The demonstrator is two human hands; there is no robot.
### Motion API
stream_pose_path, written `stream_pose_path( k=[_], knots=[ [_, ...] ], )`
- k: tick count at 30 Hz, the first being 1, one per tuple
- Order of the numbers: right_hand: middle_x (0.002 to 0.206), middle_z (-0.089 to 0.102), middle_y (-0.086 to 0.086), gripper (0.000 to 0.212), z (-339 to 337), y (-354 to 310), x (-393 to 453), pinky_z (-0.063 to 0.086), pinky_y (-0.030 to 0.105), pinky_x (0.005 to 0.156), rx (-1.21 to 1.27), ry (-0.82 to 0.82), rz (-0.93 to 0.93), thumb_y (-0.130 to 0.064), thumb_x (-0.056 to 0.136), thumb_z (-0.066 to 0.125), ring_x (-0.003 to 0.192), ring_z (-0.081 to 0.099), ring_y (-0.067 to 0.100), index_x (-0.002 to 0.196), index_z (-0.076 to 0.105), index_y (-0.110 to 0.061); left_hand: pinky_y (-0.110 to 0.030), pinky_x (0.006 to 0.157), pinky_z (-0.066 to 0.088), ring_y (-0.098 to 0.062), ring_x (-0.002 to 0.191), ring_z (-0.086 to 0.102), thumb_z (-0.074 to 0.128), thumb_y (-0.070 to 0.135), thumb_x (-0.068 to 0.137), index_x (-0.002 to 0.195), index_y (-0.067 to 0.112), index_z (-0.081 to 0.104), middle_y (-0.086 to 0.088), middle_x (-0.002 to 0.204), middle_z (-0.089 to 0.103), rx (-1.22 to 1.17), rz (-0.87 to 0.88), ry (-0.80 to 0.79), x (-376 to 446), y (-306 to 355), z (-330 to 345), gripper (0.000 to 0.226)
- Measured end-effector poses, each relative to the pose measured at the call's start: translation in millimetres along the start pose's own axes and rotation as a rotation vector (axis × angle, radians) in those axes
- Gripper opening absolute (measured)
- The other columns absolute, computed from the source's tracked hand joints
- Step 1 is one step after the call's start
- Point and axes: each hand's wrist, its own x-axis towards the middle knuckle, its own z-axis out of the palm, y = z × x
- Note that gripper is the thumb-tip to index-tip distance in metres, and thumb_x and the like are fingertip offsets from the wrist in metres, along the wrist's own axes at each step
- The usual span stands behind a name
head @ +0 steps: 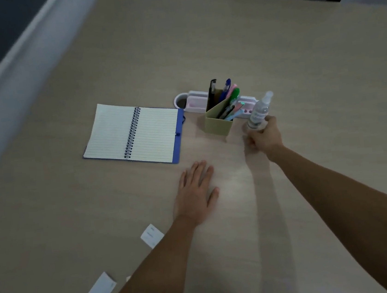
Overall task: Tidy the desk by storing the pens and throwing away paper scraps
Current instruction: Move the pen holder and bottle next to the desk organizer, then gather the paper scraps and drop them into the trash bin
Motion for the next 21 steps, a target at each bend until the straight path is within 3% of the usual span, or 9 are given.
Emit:
stream_pose_path(
  k=[2,4,6,7,10,12,14,17,21],
  knots=[
    [0.106,0.063,0.018,0.062,-2,9,-18,0.053,0.034,0.062,-0.027,-0.068,0.053,-0.021,0.081,0.068,0.083,0.066,0.033,0.132,0.034,-0.014,-0.045,0.119,0.022,-0.02,0.146,0.024,0.038,0.047,0.091,0.145,0.023,0.032,-0.001,0.156,0.032,0.014,0.005,-0.054,-2,2,-8,0.06],
    [0.094,0.064,0.02,0.05,-6,19,-45,0.055,0.033,0.062,-0.045,-0.187,0.11,-0.014,0.081,0.069,0.067,0.063,0.029,0.124,0.044,-0.009,-0.046,0.121,0.016,-0.021,0.149,0.016,0.04,0.046,0.091,0.148,0.021,0.026,-0.003,0.16,0.023,-0.021,0.027,-0.142,-1,1,-20,0.063],
    [0.078,0.065,0.017,0.035,-11,24,-78,0.052,0.026,0.052,-0.21,-0.292,0.109,-0.011,0.08,0.069,0.052,0.059,0.022,0.112,0.052,-0.011,-0.044,0.121,0.01,-0.021,0.149,0.011,0.046,0.038,0.09,0.148,0.018,0.025,-0.005,0.161,0.017,-0.149,0.029,-0.295,0,-4,-37,0.065],
    [0.076,0.065,0.017,0.033,-11,26,-94,0.05,0.025,0.051,-0.296,-0.323,0.095,-0.01,0.08,0.069,0.051,0.058,0.02,0.11,0.054,-0.012,-0.041,0.12,0.014,-0.024,0.148,0.018,0.05,0.032,0.088,0.146,0.014,0.031,-0.009,0.159,0.023,-0.266,0.006,-0.366,-1,-9,-50,0.063],
    [0.089,0.067,0.019,0.039,4,23,-141,0.054,0.028,0.059,-0.473,-0.436,0.01,-0.009,0.079,0.069,0.06,0.062,0.023,0.116,0.058,-0.011,-0.027,0.102,0.038,-0.029,0.127,0.051,0.056,0.008,0.087,0.135,0.004,0.048,-0.018,0.14,0.051,-0.532,-0.132,-0.498,-26,-37,-100,0.048],
    [0.106,0.067,0.016,0.045,26,15,-174,0.053,0.031,0.076,-0.638,-0.545,-0.102,-0.013,0.079,0.069,0.082,0.065,0.025,0.123,0.055,-0.017,-0.023,0.089,0.042,-0.028,0.113,0.06,0.059,-0.002,0.082,0.125,0.007,0.056,-0.016,0.128,0.06,-0.443,-0.132,-0.52,-59,-70,-131,0.044],
    [0.116,0.065,0.012,0.055,56,7,-206,0.046,0.031,0.087,-0.755,-0.648,-0.219,-0.016,0.08,0.069,0.103,0.061,0.026,0.13,0.049,-0.024,-0.029,0.086,0.046,-0.029,0.109,0.059,0.063,-0.002,0.076,0.118,0.013,0.059,-0.012,0.124,0.058,-0.242,-0.104,-0.606,-101,-107,-156,0.045],
    [0.115,0.062,0.015,0.074,107,-2,-241,0.043,0.033,0.087,-0.857,-0.734,-0.415,-0.012,0.076,0.071,0.107,0.057,0.031,0.138,0.036,-0.032,-0.039,0.086,0.049,-0.031,0.109,0.053,0.078,0.003,0.065,0.121,0.021,0.049,-0.009,0.126,0.044,-0.014,-0.058,-0.822,-164,-151,-167,0.066],
    [0.121,0.044,0.015,0.079,154,-10,-267,0.049,0.042,0.085,-1.022,-0.724,-0.609,-0.013,0.078,0.067,0.104,0.056,0.038,0.14,0.027,-0.041,-0.038,0.083,0.049,-0.029,0.11,0.047,0.08,0.011,0.057,0.124,0.026,0.041,-0.006,0.125,0.037,-0.025,-0.002,-0.777,-210,-173,-158,0.079]
  ],
)
